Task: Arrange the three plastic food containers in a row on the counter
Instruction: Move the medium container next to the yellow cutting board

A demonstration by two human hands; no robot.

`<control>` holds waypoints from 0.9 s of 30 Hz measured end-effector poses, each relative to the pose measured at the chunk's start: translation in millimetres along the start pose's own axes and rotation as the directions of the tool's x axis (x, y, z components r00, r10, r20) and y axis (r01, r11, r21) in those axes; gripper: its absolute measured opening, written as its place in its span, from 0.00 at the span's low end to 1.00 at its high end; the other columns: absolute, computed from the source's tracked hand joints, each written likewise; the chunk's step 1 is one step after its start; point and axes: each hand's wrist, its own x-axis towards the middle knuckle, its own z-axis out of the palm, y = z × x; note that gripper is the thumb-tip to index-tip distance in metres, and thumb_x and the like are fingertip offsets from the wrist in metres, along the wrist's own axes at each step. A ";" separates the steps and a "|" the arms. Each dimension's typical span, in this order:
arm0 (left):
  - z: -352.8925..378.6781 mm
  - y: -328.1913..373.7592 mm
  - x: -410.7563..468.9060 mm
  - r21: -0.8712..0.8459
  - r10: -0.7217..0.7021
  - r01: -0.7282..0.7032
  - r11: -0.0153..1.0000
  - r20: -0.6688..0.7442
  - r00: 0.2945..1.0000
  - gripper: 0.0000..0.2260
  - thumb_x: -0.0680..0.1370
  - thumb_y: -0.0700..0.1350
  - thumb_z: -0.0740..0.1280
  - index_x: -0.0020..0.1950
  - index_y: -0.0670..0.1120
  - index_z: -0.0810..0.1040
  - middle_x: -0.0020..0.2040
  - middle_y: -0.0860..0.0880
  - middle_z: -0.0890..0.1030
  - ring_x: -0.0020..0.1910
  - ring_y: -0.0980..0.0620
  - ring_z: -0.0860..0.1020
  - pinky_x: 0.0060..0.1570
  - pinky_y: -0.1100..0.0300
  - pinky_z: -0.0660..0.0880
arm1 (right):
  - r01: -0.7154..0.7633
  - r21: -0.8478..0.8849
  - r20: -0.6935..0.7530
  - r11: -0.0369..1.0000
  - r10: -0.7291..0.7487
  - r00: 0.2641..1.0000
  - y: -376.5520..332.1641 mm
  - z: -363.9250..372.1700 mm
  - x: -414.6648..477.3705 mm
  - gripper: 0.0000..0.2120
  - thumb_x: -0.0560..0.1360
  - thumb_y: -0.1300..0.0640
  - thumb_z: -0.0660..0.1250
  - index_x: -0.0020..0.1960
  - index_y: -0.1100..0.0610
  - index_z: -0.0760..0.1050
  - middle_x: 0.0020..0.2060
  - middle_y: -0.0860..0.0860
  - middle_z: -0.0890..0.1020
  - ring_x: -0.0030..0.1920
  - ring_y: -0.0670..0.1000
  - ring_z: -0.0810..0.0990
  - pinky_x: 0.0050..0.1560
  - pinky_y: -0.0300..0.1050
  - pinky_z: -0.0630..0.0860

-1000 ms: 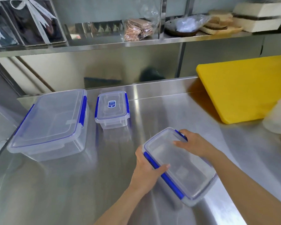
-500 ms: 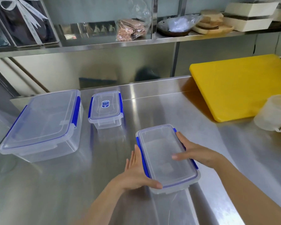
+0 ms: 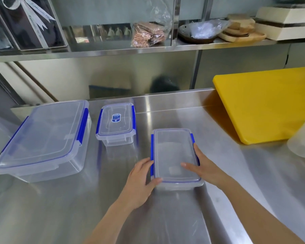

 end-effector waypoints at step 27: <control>-25.4 -24.0 157.1 0.654 -0.031 0.175 0.736 -0.226 0.974 0.31 0.75 0.63 0.56 0.70 0.44 0.68 0.68 0.46 0.74 0.68 0.49 0.71 0.73 0.51 0.52 | -0.046 -0.151 -0.304 0.987 -0.002 0.953 -49.5 -10.5 182.3 0.29 0.70 0.48 0.70 0.68 0.51 0.65 0.48 0.43 0.74 0.47 0.47 0.77 0.48 0.42 0.75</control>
